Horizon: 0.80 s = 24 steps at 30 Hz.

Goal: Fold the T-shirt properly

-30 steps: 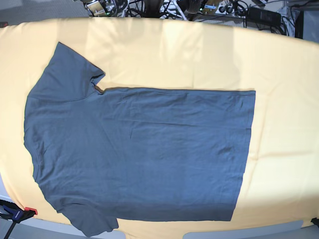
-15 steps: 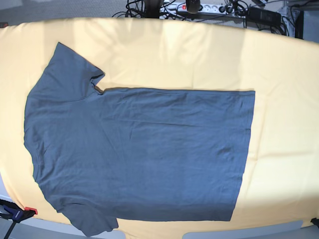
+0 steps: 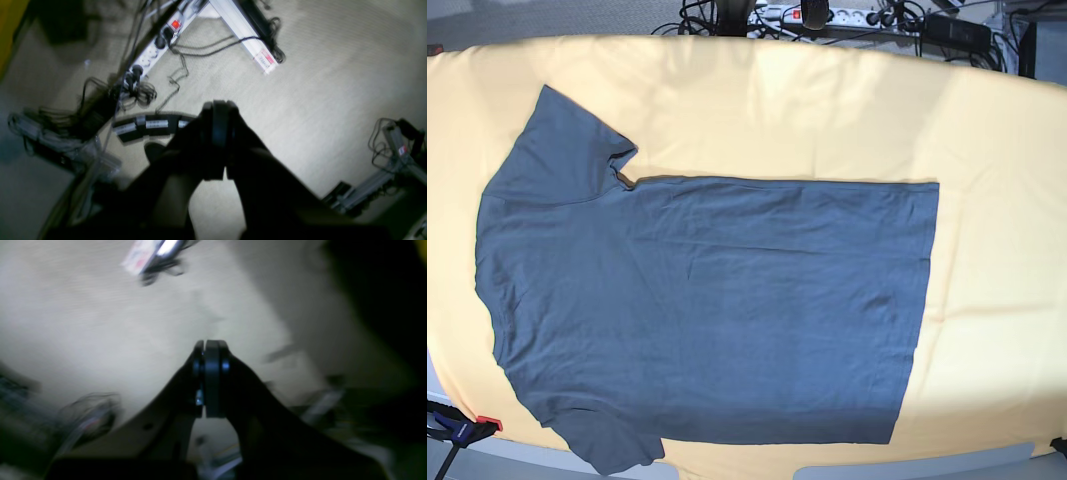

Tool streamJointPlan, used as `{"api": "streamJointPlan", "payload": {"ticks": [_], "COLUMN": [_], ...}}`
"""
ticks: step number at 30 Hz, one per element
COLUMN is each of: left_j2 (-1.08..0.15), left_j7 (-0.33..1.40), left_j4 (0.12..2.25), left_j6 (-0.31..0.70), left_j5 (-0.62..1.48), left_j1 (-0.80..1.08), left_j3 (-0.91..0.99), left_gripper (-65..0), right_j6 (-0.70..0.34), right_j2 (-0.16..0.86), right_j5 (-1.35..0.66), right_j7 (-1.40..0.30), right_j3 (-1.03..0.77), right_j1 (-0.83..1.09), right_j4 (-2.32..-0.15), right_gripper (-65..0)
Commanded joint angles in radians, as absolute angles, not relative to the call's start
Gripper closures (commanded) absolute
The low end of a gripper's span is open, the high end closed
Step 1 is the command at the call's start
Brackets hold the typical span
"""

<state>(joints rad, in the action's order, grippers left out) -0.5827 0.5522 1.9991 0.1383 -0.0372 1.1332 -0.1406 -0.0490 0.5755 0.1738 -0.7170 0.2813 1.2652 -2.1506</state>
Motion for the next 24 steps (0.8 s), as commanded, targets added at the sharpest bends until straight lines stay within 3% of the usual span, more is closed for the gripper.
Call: {"api": "streamJointPlan", "payload": {"ticks": [1,5,12,18,24], "left_j2": [-0.604,-0.620,-0.621,-0.659,-0.750], "left_j7": [0.558,0.559,0.554,0.501,0.471], "left_j4": [2.054,2.210,2.356,2.356,2.356], "left_j6": [0.137,0.142,0.145,0.165,0.164], "left_j5": [-0.045,-0.044,-0.044,-0.043,-0.044], "left_j1": [1.179,1.275,1.304,1.263,1.185], "left_j3": [-0.105,0.027,0.240,0.368,0.414], "left_gripper": [0.0,0.0,0.0,0.0,0.0], "right_j6": [-0.030,0.060,0.190,0.192,0.167], "right_j2": [0.591,0.629,0.663,0.700,0.735], "right_j5": [0.197,0.335,0.629,0.712,0.626], "right_j7": [-0.720,-0.724,-0.752,-0.744,-0.642], "right_j3": [0.281,0.281,0.281,0.216,0.044], "right_j1": [1.309,1.309,1.309,1.274,1.152], "right_j4": [-2.204,-2.343,-2.356,-2.356,-2.356], "right_gripper": [0.0,0.0,0.0,0.0,0.0]}}
